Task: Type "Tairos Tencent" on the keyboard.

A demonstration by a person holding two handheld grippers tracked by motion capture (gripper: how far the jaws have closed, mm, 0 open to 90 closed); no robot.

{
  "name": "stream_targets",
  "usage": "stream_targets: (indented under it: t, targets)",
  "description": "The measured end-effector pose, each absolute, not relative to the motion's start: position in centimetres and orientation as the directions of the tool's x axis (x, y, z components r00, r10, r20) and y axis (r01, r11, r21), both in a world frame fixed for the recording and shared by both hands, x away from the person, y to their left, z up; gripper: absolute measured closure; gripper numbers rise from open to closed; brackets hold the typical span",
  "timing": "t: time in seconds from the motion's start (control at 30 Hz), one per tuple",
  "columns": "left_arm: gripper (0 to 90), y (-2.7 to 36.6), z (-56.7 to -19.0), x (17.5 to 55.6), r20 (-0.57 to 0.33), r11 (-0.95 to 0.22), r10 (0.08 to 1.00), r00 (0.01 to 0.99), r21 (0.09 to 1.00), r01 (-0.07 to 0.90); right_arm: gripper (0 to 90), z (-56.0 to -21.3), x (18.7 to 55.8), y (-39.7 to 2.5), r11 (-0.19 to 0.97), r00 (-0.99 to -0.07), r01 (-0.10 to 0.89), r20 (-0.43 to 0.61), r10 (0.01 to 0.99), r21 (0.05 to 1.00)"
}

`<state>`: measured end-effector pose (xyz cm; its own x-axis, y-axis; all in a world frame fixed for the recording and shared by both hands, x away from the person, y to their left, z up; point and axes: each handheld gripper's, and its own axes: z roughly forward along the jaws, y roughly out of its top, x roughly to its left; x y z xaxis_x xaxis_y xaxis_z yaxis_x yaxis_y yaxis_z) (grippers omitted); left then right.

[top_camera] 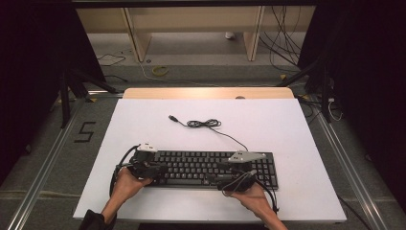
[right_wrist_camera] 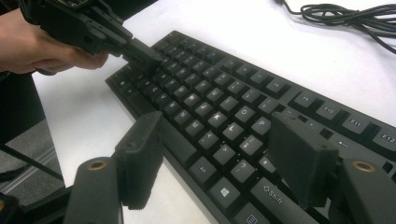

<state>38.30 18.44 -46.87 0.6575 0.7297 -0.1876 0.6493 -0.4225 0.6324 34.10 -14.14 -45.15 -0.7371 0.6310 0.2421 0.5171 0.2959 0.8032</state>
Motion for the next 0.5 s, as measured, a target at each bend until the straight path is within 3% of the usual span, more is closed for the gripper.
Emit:
stream_targets:
  t: [0.5]
  targets:
    - [89.2, 18.5, -47.22, 38.44, -0.209, -0.41, 0.734, 0.646, 0.623, 0.666, 36.6, -45.18, 33.9, -14.32, 0.296, -0.736, 0.518, 0.242, 0.633, 0.802]
